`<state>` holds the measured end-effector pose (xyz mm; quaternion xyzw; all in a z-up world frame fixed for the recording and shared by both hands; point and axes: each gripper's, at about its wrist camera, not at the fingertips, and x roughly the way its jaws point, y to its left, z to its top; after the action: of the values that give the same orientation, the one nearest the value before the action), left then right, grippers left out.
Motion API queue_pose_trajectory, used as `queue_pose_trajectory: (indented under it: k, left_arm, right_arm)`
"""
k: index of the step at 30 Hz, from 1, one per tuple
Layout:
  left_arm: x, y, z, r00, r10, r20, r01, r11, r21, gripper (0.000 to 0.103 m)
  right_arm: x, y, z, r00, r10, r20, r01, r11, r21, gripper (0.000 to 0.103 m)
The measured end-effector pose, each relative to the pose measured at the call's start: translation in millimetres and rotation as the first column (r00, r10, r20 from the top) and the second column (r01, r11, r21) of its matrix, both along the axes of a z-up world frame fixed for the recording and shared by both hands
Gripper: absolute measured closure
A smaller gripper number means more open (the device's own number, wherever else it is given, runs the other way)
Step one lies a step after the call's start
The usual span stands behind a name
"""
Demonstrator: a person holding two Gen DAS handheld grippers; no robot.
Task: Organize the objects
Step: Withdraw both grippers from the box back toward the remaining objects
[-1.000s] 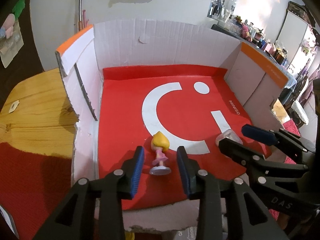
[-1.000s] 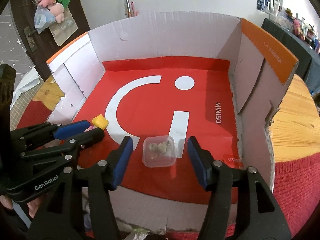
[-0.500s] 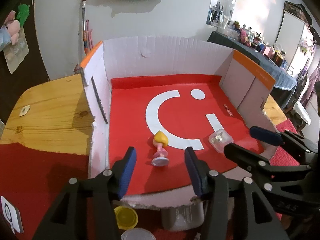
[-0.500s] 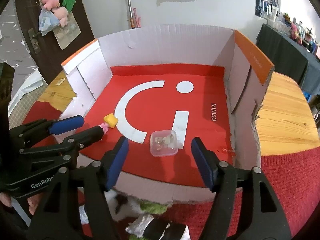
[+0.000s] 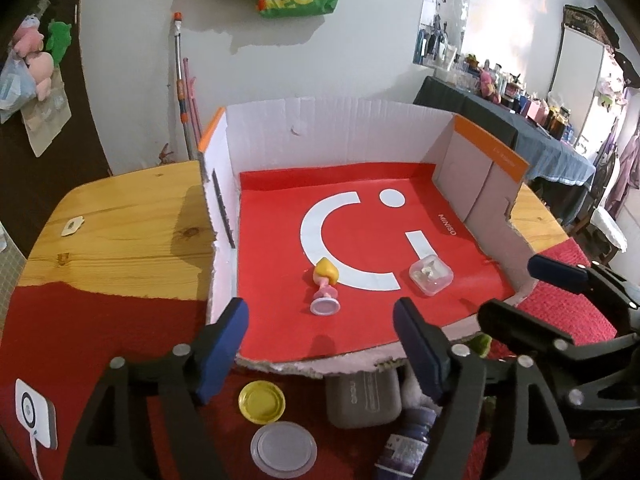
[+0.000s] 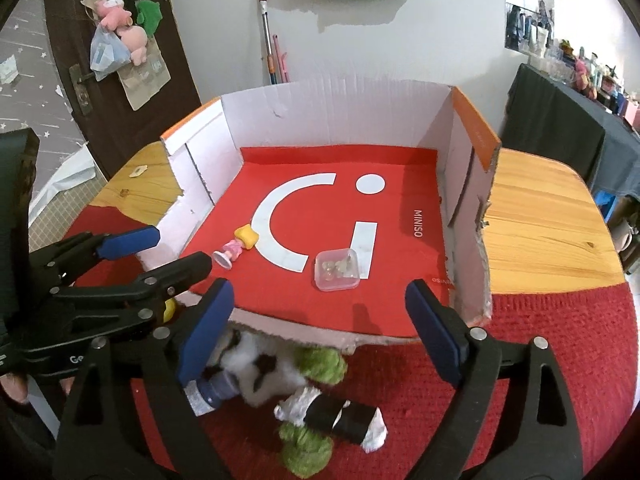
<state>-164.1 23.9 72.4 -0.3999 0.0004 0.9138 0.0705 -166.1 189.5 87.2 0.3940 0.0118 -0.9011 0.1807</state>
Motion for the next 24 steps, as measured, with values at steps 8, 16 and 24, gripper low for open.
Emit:
queue_pose_trajectory:
  k: [8,16,24]
  left_arm:
    - [21,-5,8,0.999,0.012,-0.036,-0.012,1.000,-0.004,0.012]
    - [37,-8,13,0.998,0.023,-0.058,-0.023,1.000,-0.009,0.001]
    - [51,-11,11,0.998,0.027,-0.063,-0.027,1.000,-0.011,0.000]
  right_arm:
    - [25,3,14,0.999,0.005,-0.040,-0.005,1.000,-0.007,0.002]
    - [44,3,21,0.998,0.015,-0.067,-0.016,1.000,-0.021,0.000]
    - [60,4,23,0.996,0.012,-0.085,-0.013,1.000,-0.014,0.000]
